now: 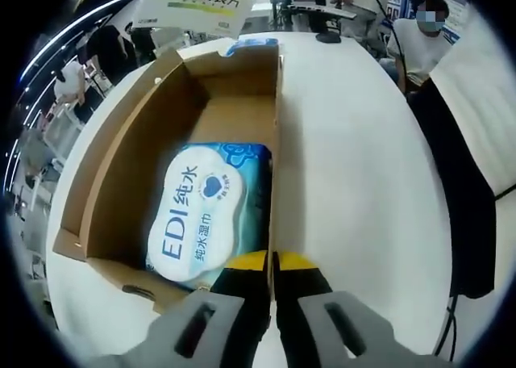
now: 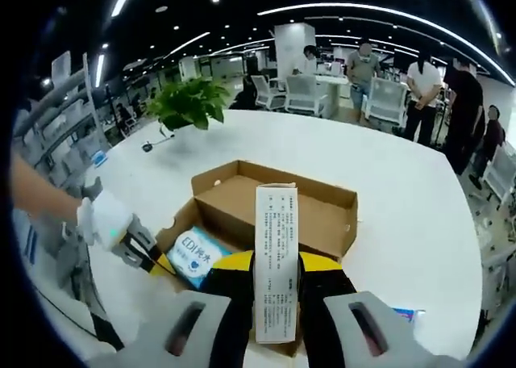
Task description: Operate the shoe box by opening the lid, removing the specified soft item, and placing it in the target area until the item is outside and the box remains undamaged.
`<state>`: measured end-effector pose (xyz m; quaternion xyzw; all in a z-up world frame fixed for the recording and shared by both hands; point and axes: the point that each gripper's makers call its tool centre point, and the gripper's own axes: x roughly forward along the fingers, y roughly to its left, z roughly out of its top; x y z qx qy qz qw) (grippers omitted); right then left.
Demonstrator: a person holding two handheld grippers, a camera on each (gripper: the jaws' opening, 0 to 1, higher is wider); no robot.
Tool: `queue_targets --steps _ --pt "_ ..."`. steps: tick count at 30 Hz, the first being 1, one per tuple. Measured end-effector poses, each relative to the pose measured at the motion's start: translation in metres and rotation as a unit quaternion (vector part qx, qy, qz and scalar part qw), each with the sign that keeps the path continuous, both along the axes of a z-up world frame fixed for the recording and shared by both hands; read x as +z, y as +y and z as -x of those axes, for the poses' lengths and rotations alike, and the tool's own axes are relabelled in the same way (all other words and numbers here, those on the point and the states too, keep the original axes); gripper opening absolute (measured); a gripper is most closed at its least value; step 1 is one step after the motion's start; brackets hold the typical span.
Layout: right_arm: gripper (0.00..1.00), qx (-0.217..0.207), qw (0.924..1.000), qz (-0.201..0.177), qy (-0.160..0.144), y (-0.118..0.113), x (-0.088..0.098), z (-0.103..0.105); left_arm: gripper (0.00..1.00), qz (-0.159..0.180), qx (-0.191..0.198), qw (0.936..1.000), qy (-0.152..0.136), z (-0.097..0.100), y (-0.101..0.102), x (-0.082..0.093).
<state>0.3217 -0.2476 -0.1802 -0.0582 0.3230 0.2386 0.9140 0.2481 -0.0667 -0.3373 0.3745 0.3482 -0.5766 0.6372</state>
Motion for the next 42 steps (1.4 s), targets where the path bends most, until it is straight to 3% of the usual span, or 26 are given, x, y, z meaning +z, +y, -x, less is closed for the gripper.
queue_targets --steps 4,10,24,34,42 --pt "0.17 -0.001 0.9998 0.019 -0.008 -0.008 0.005 0.003 0.01 0.0 0.001 1.0 0.0 0.0 0.0 0.0" --pt "0.17 -0.023 0.9997 -0.004 -0.002 -0.027 0.009 0.011 0.01 0.0 0.0 1.0 0.0 0.0 0.0 0.0" --pt "0.17 -0.056 0.9984 0.004 -0.004 -0.064 0.014 0.028 0.01 -0.001 0.0 1.0 0.001 0.0 -0.001 0.0" --pt "0.17 -0.067 0.997 0.038 0.005 -0.088 0.006 0.042 0.01 -0.002 -0.002 1.0 0.0 0.0 0.0 0.0" --pt "0.17 -0.099 0.9941 0.044 -0.002 -0.119 0.02 0.047 0.01 -0.005 -0.003 1.0 -0.005 0.0 0.0 -0.001"
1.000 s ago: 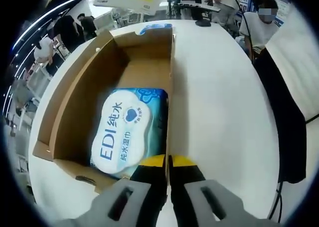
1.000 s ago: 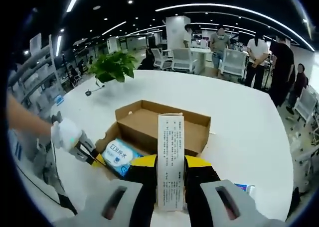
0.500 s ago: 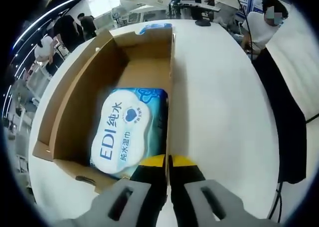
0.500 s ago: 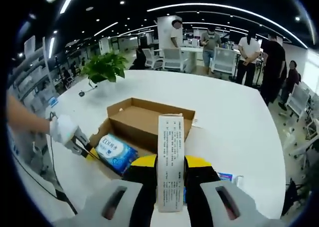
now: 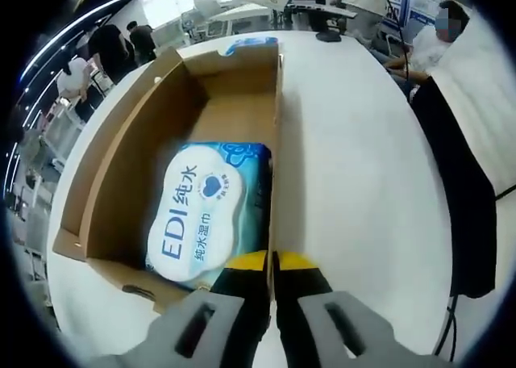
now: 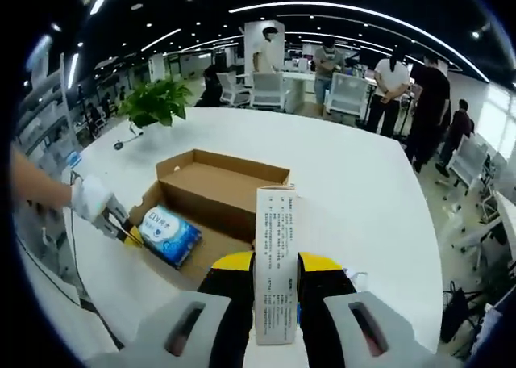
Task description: Operate the shoe box by opening the lid, removing the specified soft item, and placing it in the target area until the item is outside and the box remains undamaged.
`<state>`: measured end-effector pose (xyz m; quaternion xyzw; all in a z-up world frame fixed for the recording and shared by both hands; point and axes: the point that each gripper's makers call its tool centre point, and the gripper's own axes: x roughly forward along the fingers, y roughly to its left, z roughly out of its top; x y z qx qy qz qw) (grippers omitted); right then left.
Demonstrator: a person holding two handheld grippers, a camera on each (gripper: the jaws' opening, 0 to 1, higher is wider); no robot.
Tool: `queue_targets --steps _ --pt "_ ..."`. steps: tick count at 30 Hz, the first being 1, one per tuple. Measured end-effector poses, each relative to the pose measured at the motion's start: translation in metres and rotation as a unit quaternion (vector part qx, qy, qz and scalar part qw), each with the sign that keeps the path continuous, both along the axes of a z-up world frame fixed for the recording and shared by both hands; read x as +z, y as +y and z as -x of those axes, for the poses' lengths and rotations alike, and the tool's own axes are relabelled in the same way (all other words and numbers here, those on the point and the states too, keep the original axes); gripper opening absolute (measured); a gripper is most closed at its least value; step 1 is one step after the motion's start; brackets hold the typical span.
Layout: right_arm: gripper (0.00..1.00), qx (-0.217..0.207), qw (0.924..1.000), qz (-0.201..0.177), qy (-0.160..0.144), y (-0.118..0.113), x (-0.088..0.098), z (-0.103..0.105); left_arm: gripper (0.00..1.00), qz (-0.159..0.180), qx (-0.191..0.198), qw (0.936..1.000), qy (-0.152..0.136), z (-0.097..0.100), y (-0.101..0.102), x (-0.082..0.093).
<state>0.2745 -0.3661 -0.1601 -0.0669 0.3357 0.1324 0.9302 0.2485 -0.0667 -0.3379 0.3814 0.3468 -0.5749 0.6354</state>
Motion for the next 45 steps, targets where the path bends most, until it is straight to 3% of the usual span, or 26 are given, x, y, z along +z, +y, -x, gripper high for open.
queue_targets --steps 6,13,19,30,41,45 --pt "0.17 -0.035 0.9987 0.035 0.008 -0.038 -0.003 0.014 0.01 0.0 0.0 1.0 0.003 0.0 0.0 0.0" --pt "0.17 -0.089 0.9956 0.024 0.014 -0.081 -0.002 0.033 0.01 0.0 0.002 1.0 0.003 0.0 0.0 0.0" --pt "0.17 -0.11 0.9935 0.026 0.013 -0.101 0.003 0.043 0.01 0.0 0.002 1.0 0.004 0.0 0.0 0.0" --pt "0.17 -0.133 0.99 0.029 0.036 -0.113 -0.008 0.068 0.01 0.0 0.002 1.0 0.004 0.0 0.0 0.0" --pt "0.17 -0.148 0.9877 0.027 0.042 -0.126 -0.013 0.078 0.01 -0.001 0.003 1.0 0.005 0.0 0.0 0.001" --pt "0.17 -0.154 0.9862 0.024 0.055 -0.131 -0.028 0.083 0.01 -0.001 0.003 1.0 0.005 0.0 0.0 0.001"
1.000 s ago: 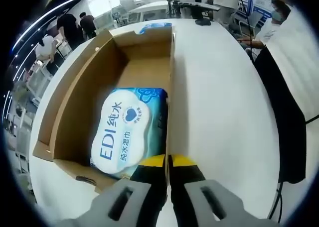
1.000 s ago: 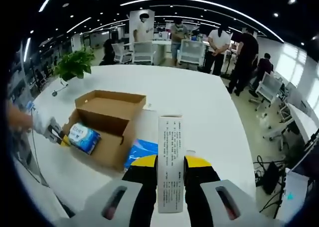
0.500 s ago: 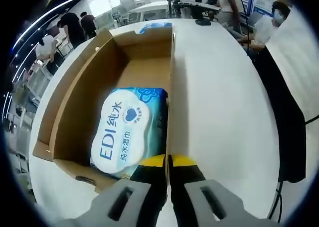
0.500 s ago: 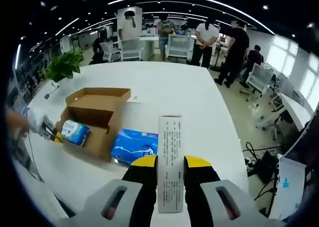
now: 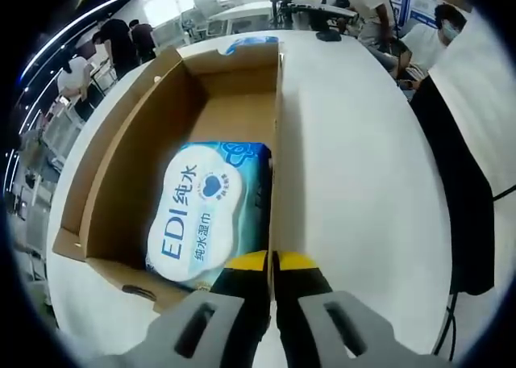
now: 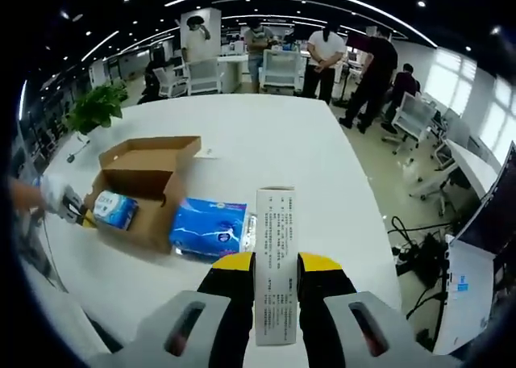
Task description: Operate the shoe box by opening the lid, removing the specified soft item, and placing it in the target area until the item is outside and the box remains undamaged.
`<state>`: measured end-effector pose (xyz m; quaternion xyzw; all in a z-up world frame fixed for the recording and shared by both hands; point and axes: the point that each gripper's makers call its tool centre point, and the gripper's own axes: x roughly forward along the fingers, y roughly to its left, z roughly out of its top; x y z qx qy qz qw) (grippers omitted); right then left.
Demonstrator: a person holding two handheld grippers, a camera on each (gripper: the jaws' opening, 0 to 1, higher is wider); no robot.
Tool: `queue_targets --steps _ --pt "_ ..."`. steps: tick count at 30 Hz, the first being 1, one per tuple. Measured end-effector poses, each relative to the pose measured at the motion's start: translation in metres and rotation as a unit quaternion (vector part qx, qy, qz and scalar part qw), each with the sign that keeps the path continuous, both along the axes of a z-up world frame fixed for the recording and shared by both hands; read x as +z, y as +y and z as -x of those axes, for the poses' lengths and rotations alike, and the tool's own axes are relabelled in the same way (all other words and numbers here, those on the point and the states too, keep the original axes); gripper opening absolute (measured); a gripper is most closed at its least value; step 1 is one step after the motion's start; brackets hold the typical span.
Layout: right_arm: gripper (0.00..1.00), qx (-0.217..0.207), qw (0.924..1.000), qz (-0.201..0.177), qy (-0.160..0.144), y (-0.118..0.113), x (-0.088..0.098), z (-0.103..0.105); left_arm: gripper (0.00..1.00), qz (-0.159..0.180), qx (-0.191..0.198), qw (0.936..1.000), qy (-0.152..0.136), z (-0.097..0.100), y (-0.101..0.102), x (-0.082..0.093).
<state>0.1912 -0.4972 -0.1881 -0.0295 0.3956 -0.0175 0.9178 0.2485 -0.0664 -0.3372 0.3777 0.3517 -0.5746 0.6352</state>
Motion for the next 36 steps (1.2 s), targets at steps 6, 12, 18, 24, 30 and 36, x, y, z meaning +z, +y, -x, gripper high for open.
queue_targets --steps 6,12,18,24,30,36 --pt "0.17 -0.015 0.9994 -0.022 0.02 -0.002 -0.023 0.007 0.01 -0.001 0.001 1.0 0.002 0.0 0.0 0.0" --pt "0.17 -0.003 0.9988 -0.008 0.048 -0.007 -0.052 0.018 0.01 -0.001 0.001 1.0 0.004 0.0 0.0 0.0" --pt "0.17 0.014 0.9981 -0.004 0.06 -0.004 -0.066 0.022 0.01 -0.002 0.002 1.0 0.005 0.0 0.0 0.0" --pt "0.17 0.006 0.9969 -0.004 0.078 -0.008 -0.074 0.025 0.01 -0.002 0.004 1.0 0.005 0.0 0.0 -0.001" --pt "0.17 0.012 0.9957 -0.005 0.092 -0.005 -0.085 0.028 0.01 -0.003 0.004 1.0 0.006 0.0 0.0 0.0" --pt "0.17 0.013 0.9942 -0.012 0.106 -0.001 -0.104 0.033 0.01 -0.003 0.005 1.0 0.006 0.0 0.0 -0.001"
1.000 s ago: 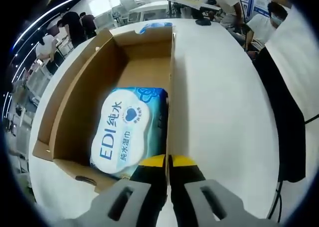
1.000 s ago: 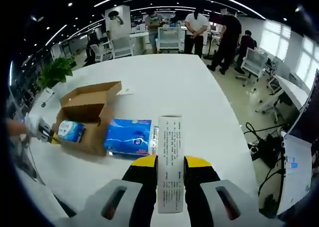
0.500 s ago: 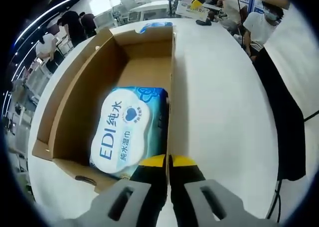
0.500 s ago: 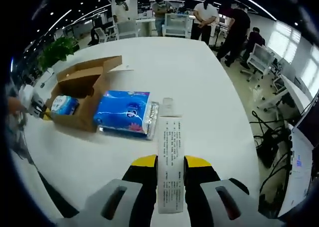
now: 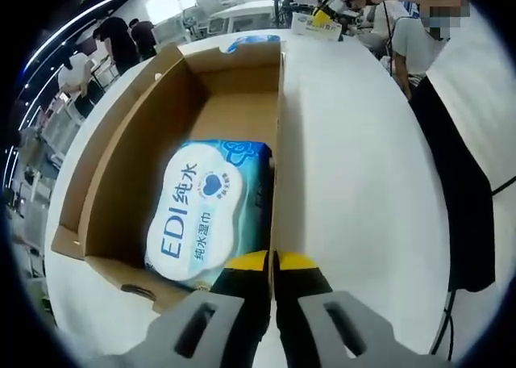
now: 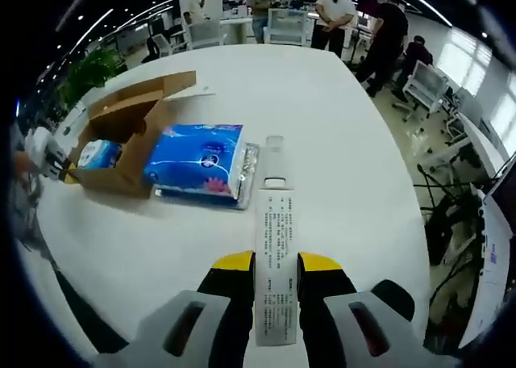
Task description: Operate the shoe box by opening the lid, removing the specified soft item, and placing it in the target area until the item is outside and the box remains undamaged.
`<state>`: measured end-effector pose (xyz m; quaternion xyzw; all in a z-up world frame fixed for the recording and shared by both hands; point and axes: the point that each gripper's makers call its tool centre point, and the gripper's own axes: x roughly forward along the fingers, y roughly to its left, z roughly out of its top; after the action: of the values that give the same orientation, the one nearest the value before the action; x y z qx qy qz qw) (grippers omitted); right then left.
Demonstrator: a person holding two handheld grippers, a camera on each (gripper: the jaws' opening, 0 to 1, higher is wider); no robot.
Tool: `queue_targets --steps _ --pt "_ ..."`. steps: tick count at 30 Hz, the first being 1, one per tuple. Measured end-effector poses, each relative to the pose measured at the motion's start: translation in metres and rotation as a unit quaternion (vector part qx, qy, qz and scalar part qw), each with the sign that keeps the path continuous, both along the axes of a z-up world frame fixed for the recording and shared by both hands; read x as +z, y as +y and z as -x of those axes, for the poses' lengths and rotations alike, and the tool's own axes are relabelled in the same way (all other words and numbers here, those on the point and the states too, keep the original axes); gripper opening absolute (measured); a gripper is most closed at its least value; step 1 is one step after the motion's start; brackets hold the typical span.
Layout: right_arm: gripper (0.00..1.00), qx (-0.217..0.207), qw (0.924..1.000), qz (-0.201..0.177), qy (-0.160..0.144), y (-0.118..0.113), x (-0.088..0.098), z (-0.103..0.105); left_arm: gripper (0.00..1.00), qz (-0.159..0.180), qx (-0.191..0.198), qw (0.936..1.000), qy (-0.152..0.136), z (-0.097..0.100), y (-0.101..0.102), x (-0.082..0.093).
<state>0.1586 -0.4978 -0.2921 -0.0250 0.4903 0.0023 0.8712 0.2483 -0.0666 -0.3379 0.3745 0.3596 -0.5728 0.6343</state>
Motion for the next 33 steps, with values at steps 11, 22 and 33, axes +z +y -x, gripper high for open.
queue_targets --steps 11,22,33 --pt "0.18 -0.014 0.9997 -0.01 0.015 -0.008 -0.02 -0.003 0.01 0.0 0.001 1.0 0.0 0.0 0.0 0.0" --pt "0.18 -0.011 0.9992 0.011 0.038 -0.014 -0.038 -0.002 0.01 0.0 0.002 1.0 -0.001 0.0 0.0 0.0" --pt "0.18 -0.007 0.9996 0.01 0.027 -0.014 -0.038 -0.005 0.01 0.001 0.001 1.0 -0.002 0.0 0.0 0.001"
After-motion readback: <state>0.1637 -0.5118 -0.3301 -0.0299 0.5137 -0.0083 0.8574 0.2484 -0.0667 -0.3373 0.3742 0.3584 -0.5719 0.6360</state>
